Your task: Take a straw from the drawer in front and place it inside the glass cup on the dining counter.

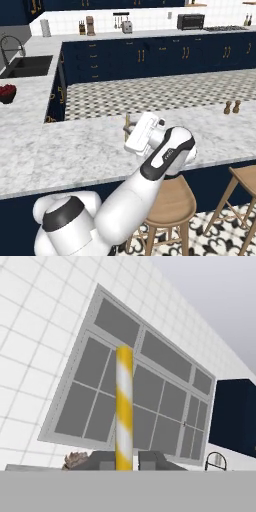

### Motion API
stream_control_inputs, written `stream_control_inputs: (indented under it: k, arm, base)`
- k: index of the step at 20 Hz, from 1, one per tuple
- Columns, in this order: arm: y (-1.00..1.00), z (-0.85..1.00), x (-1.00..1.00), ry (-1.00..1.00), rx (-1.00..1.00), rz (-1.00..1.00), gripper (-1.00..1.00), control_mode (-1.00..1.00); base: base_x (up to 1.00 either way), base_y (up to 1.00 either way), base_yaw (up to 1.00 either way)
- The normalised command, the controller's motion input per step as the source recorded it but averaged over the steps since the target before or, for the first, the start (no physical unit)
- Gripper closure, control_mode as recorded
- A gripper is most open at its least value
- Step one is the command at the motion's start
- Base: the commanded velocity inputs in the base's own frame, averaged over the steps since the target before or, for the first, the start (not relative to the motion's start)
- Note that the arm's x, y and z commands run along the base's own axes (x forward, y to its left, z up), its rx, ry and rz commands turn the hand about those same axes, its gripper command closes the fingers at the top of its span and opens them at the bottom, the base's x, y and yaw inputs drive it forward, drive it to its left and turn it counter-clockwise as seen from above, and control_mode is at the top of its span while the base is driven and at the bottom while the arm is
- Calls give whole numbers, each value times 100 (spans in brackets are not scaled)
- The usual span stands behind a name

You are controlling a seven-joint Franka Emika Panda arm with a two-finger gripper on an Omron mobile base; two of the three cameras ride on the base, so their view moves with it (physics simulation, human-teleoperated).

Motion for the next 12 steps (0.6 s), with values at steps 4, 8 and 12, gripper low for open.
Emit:
stream_control_inputs:
  k: [4, 8, 12]
  arm:
    - [-4, -32, 6, 3, -1, 0, 100, -100]
    - [-25, -12, 0, -2, -2, 3, 100, -100]
    - [-42, 3, 0, 4, 0, 0, 100, -100]
  base:
    - [0, 0, 0]
    - [0, 0, 0]
    - [0, 0, 0]
